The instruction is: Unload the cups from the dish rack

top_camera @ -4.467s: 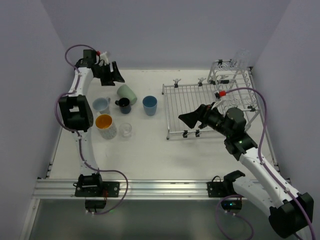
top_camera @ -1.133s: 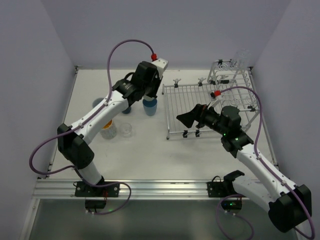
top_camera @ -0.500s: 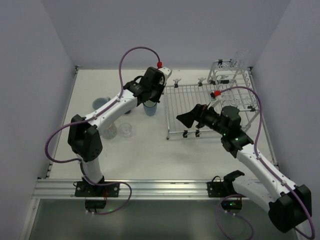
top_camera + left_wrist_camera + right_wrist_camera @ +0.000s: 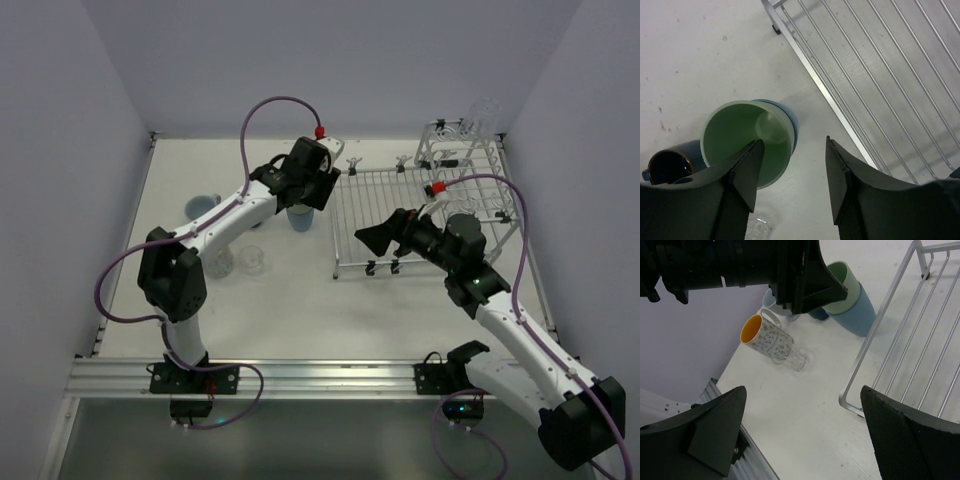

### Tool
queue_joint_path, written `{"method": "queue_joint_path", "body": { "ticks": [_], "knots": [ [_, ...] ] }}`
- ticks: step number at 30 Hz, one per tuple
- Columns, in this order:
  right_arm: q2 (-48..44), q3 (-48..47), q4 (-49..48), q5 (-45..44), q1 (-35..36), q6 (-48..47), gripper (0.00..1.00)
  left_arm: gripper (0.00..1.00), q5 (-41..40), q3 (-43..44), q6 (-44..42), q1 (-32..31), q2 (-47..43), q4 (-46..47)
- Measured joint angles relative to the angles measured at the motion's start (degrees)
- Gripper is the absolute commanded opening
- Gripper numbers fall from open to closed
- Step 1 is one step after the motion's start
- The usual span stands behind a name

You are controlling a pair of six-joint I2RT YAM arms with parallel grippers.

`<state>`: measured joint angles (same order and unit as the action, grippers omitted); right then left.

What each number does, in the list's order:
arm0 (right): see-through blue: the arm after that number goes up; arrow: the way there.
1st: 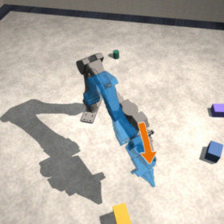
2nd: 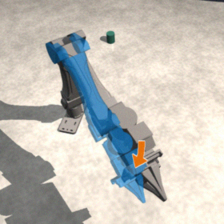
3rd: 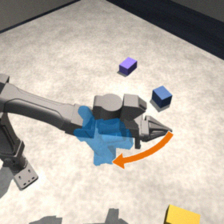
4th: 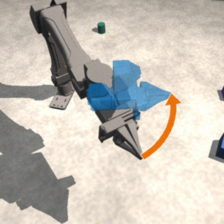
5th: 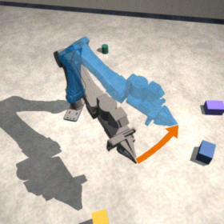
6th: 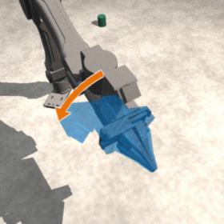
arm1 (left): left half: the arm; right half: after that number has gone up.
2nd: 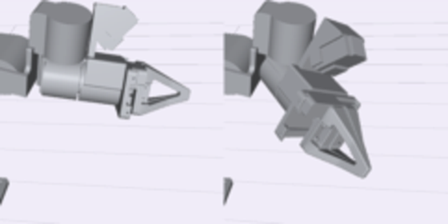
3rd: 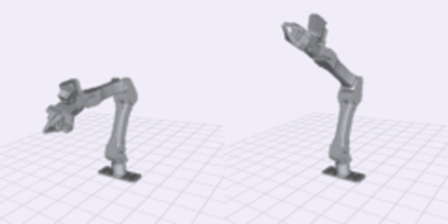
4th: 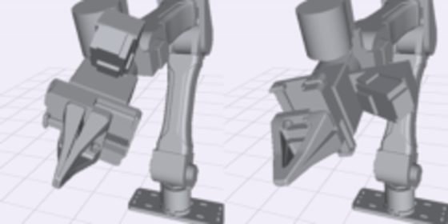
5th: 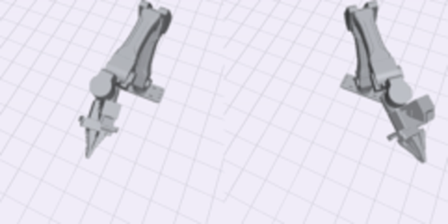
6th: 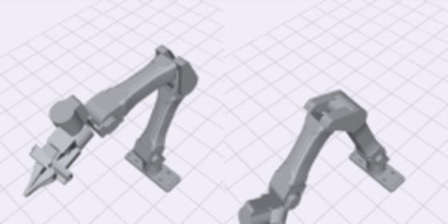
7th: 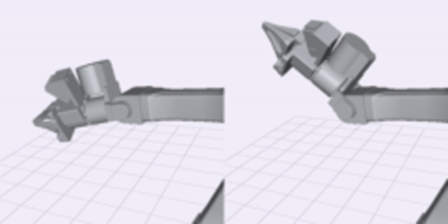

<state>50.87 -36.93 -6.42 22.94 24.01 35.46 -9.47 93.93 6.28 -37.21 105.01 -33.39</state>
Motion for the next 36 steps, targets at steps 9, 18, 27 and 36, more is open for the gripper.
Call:
{"method": "queue_joint_path", "body": {
  "ticks": [9,18,27,36],
  "knots": [
    [-1.2,-2.3,4.8,-3.3,0.0,-1.6,0.99,1.0,-0.6,-0.2,0.7,0.0,-4.4,-0.1],
    [1.2,-25.0,17.8,-17.7,0.1,-9.3,0.99,1.0,5.5,-12.6,2.7,0.0,-37.0,11.1],
    [8.9,-44.5,25.1,-42.8,-7.7,-22.7,0.99,1.0,13.8,-36.8,6.5,0.0,-57.6,18.9],
    [28.4,-62.3,30.1,-45.7,-18.1,-27.7,0.99,1.0,17.4,-43.2,6.4,0.0,-56.8,17.9]
  ]
}}
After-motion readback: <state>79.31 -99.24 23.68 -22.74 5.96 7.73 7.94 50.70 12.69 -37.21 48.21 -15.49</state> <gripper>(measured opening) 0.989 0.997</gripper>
